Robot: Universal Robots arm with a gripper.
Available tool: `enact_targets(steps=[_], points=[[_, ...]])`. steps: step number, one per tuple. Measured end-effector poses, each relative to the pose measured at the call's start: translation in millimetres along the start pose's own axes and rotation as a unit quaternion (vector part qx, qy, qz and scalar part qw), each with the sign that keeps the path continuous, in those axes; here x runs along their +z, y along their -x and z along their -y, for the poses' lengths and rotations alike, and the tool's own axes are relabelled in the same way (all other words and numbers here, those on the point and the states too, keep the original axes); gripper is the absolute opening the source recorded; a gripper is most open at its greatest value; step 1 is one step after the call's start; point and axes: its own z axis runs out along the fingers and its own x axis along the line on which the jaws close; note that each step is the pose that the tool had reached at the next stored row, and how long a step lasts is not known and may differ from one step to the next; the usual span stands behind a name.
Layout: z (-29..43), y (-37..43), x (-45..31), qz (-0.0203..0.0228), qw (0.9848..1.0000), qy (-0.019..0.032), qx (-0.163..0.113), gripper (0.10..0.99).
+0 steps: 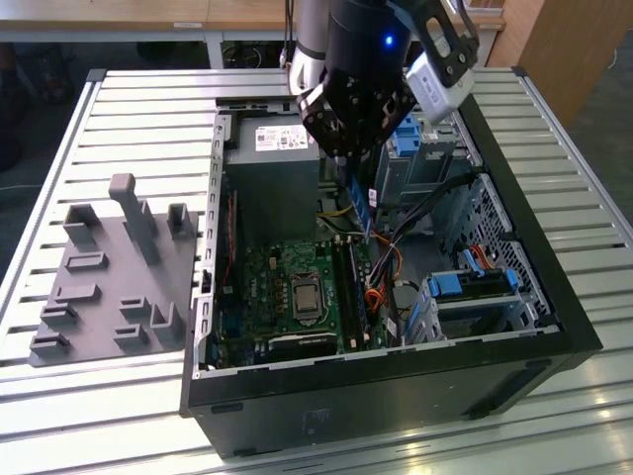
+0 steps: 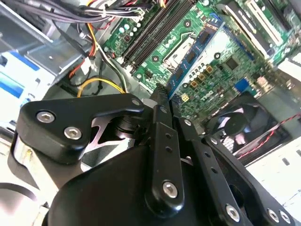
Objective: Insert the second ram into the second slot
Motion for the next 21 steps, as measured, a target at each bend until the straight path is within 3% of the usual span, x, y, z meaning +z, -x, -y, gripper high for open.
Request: enact_targets(steps=[5,11,13,21], points=[[0.0,0.0,0.9,0.0016,0.9990,-0.0005,0.046,0.137],[0.1,0.0,2.2,0.0032,0.9955,-0.0018,0.095,0.137],[0.1,0.0,2.7,0.0033,0.9949,-0.0021,0.101,0.137],[0.2,-0.1,7.7,0.0030,0.9949,-0.0022,0.101,0.137]])
